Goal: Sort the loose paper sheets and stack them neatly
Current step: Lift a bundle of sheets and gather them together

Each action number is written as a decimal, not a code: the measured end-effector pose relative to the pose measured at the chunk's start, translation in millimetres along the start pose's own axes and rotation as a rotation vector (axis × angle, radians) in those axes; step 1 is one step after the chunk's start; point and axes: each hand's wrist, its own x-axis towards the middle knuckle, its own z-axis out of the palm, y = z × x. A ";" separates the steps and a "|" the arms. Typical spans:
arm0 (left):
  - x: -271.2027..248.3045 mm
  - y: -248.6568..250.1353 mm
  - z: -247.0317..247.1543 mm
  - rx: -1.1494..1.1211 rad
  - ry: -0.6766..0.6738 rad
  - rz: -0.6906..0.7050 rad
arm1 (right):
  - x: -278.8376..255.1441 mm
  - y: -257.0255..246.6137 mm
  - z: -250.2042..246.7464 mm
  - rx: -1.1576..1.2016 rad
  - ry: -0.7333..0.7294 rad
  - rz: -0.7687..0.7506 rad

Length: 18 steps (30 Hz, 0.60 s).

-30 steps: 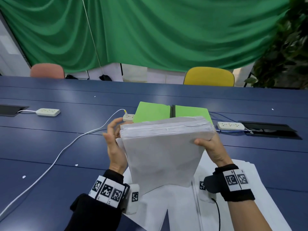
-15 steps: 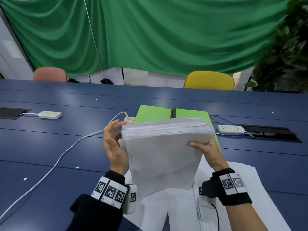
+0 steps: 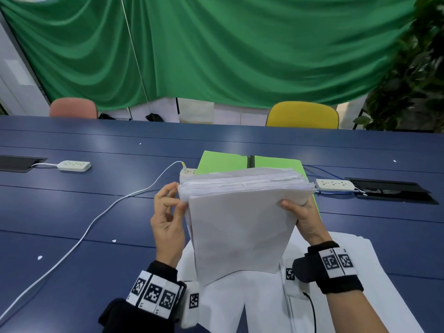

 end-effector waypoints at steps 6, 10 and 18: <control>8.6 0.6 1.2 -0.061 -0.130 -0.150 | -5.1 -4.1 -0.7 0.044 -0.049 0.020; 7.0 0.0 10.5 -0.009 -0.053 -0.072 | -6.0 -5.2 0.6 0.028 -0.058 0.038; -8.3 -1.7 22.4 -0.171 0.010 0.078 | -1.1 -2.4 2.2 -0.063 0.038 0.013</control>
